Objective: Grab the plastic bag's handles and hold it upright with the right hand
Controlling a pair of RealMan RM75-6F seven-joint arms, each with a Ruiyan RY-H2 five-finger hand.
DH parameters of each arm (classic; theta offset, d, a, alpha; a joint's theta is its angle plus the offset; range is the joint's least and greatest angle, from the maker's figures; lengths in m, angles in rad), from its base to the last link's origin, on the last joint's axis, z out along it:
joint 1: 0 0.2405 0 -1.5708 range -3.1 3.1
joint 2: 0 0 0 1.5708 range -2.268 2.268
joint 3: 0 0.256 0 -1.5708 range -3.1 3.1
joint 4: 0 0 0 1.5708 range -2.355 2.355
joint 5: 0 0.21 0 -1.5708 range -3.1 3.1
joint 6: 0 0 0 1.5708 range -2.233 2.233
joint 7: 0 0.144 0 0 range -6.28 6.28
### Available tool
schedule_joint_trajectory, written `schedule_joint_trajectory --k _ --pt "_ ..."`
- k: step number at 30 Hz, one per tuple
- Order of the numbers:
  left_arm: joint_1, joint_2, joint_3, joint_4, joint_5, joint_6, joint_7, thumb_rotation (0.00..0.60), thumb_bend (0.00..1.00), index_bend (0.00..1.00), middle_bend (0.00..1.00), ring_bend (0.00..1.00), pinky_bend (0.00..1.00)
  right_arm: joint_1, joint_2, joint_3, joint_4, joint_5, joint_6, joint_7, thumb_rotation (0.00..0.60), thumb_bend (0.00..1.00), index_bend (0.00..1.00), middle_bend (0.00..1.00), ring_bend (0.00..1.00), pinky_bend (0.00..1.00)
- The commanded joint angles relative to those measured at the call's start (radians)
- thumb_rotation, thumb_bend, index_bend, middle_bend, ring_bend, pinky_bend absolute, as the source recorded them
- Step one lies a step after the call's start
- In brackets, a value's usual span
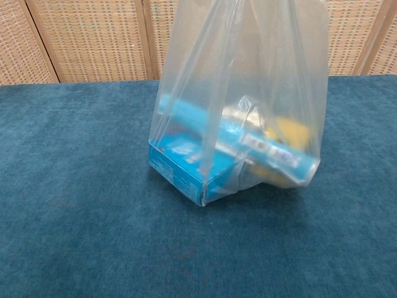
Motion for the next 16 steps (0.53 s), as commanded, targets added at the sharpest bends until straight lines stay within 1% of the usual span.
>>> schedule_joint_trajectory --k 1,4,6,13,16 --pt "0.002 0.003 -0.002 -0.004 0.001 -0.002 -0.001 0.600 0.04 0.00 0.00 0.00 0.00 0.030 0.054 0.014 -0.014 0.044 0.010 0.016 0.600 1.00 0.74 0.86 0.77 0.95" --pt "0.005 0.007 -0.005 -0.008 0.002 -0.005 -0.003 0.600 0.04 0.00 0.00 0.00 0.00 0.057 0.091 0.025 -0.014 0.082 0.019 0.031 0.600 1.00 0.74 0.86 0.77 0.95" --pt "0.006 0.009 -0.006 -0.010 0.003 -0.007 -0.004 0.600 0.04 0.00 0.00 0.00 0.00 0.074 0.111 0.022 -0.009 0.100 0.018 0.033 0.600 1.00 0.74 0.86 0.77 0.95" --pt "0.008 0.012 -0.012 -0.012 0.000 -0.016 -0.001 0.600 0.04 0.00 0.00 0.00 0.00 0.125 0.161 -0.002 0.009 0.154 0.014 0.038 0.600 1.00 0.74 0.86 0.77 0.95" --pt "0.008 0.011 -0.014 -0.013 -0.001 -0.019 0.001 0.600 0.04 0.00 0.00 0.00 0.00 0.132 0.166 -0.009 0.013 0.162 0.011 0.040 0.600 1.00 0.74 0.86 0.77 0.95"
